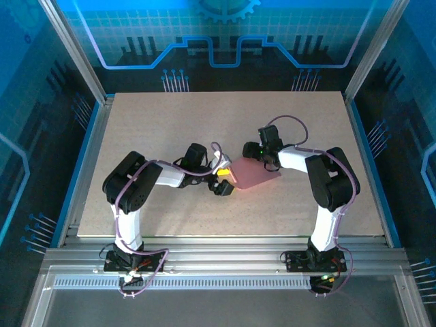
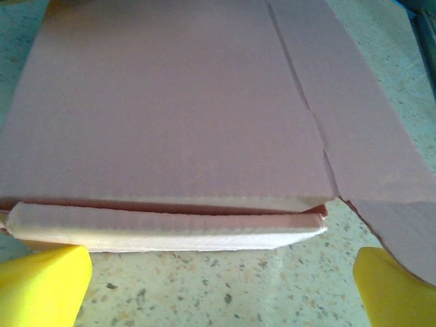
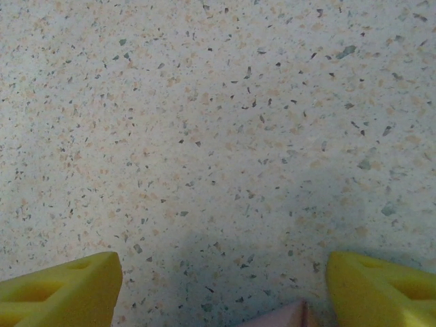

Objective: Fold the paper box

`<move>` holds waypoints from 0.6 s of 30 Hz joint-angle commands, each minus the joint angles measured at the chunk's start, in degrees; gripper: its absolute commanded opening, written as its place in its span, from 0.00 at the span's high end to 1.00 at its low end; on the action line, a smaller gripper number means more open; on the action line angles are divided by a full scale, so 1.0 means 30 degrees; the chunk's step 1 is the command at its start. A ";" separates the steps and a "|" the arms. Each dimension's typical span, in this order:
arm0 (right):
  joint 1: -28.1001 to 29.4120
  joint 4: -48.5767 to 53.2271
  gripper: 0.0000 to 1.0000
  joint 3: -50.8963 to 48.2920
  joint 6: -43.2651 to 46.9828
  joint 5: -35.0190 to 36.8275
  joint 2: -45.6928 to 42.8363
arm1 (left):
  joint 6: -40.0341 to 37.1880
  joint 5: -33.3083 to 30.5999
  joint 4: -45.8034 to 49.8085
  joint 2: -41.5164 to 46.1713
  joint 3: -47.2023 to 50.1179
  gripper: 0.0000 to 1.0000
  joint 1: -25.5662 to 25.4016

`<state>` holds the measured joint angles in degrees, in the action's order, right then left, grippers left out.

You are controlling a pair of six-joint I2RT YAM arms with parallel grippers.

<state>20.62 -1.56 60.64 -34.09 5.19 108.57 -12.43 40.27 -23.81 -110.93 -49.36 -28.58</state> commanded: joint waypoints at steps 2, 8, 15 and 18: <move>0.0715 0.0322 0.21 -0.0320 -0.0442 -0.1004 0.0606 | 0.1107 0.2997 0.2218 0.0800 0.1257 0.01 -0.0688; 0.0593 0.0312 0.21 -0.0292 -0.0357 -0.1291 0.0459 | 0.2688 0.3085 0.0550 0.2466 0.2971 0.01 -0.0420; 0.0538 0.0374 0.20 -0.0083 -0.0335 -0.1560 0.0292 | 1.0250 -0.2440 -0.1603 0.2860 0.2541 0.02 -0.0142; 0.0429 0.0521 0.20 -0.0001 -0.0171 -0.1821 -0.0018 | 1.4487 -0.4904 -0.1146 0.3483 0.2360 0.03 -0.0340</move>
<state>20.71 -1.74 60.64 -34.11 4.45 108.66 14.61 36.29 -27.49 -102.94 -41.41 -29.63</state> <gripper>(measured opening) 0.796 0.969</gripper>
